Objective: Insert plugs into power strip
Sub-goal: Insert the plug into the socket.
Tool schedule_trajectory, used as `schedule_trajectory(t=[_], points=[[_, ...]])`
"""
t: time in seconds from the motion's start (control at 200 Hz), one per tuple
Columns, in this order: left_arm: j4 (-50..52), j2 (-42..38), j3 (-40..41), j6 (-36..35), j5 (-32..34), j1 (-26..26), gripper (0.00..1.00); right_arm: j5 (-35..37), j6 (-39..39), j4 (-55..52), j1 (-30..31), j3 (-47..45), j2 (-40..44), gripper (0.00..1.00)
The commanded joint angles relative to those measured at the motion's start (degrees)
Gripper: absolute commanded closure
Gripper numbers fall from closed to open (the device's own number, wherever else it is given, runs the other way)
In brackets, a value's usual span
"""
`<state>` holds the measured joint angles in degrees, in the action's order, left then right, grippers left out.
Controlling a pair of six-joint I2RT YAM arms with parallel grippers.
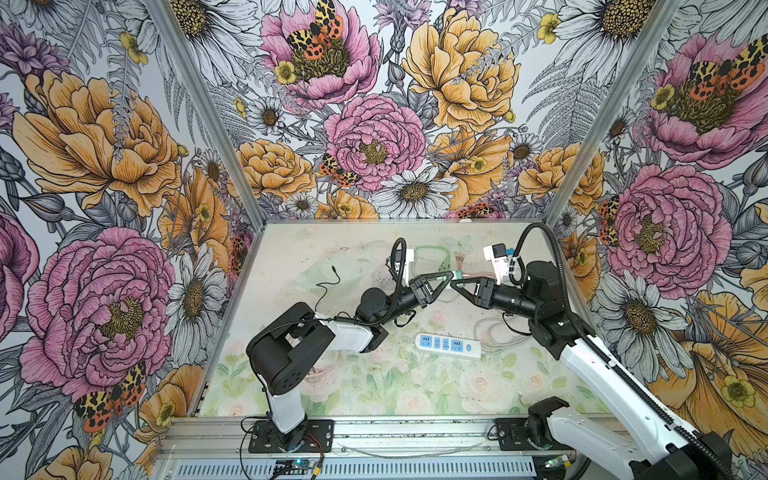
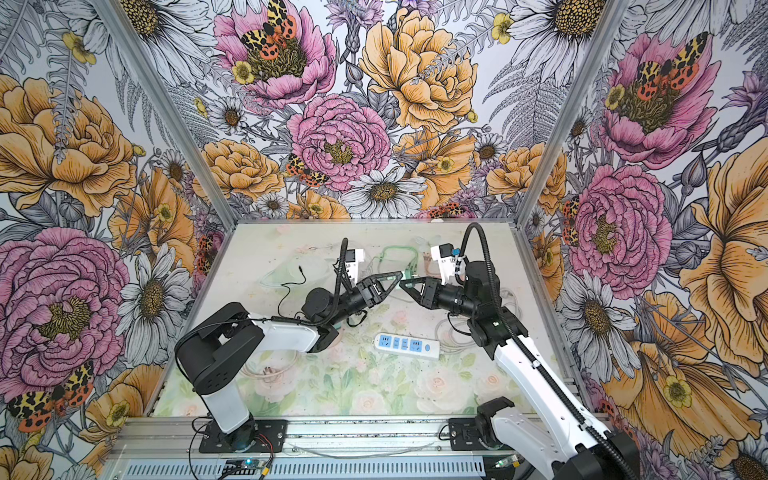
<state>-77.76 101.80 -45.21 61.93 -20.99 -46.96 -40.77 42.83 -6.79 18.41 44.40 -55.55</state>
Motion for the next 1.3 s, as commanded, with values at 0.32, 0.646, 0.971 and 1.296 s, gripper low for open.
schedule_trajectory(t=[0.32,0.646,0.971,1.296], points=[[0.64,-1.23,0.22,0.4,-8.03,-0.75,0.9,5.56,-2.48,-1.9,-0.02,1.41,-0.67,0.76],[33.59,-8.02,-2.04,-6.86,-14.06,3.31,0.93,8.3,-9.79,-17.42,-8.22,7.6,2.82,0.63],[41.39,-6.44,-7.04,-7.97,-17.67,3.71,0.93,8.82,-10.04,-17.38,-8.83,5.67,1.7,0.67],[96.64,-10.03,-24.03,-33.21,-9.97,4.33,0.93,12.28,-11.77,-19.68,-10.49,5.99,1.18,0.66]])
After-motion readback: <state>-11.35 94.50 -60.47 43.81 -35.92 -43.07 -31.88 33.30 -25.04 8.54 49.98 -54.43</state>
